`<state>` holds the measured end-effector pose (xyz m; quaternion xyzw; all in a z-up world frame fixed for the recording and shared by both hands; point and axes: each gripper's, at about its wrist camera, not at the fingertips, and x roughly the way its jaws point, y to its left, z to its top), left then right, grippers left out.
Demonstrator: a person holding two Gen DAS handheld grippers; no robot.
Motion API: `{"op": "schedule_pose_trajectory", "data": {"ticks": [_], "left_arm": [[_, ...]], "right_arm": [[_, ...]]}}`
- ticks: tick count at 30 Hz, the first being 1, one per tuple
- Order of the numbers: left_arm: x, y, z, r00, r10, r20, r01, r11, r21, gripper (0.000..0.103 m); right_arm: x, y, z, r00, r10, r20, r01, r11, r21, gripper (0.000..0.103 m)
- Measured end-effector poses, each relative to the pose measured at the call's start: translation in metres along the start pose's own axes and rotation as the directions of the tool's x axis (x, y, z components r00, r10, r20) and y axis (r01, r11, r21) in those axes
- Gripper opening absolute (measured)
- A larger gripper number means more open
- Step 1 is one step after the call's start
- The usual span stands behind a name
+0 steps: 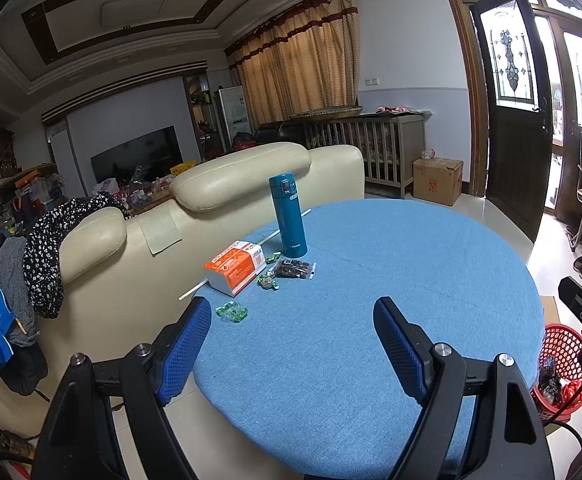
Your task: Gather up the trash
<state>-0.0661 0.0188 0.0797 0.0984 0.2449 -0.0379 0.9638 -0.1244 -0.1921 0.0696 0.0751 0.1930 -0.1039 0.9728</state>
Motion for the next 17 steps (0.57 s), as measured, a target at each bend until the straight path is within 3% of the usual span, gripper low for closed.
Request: {"op": "schedule_pose_trajectory", "data": {"ticks": [12,15,17], "left_arm": [[0.016,-0.002,-0.004,1.0,-0.012,-0.021,0.012,1.0,0.004,0.084],[0.033,-0.008,-0.007,0.998,-0.035,-0.047,0.036,0.999,0.012,0.084],[0.055,-0.016,-0.012,0.995,-0.056,-0.088,0.057,0.998,0.015,0.084]], "right_arm": [[0.015,0.002,0.004,1.0,0.0,-0.017,0.0,1.0,-0.012,0.065],[0.029,0.001,0.003,0.999,0.01,-0.043,-0.011,1.0,-0.01,0.065],[0.044,-0.002,-0.001,0.998,0.017,-0.062,-0.017,1.0,-0.001,0.071]]}}
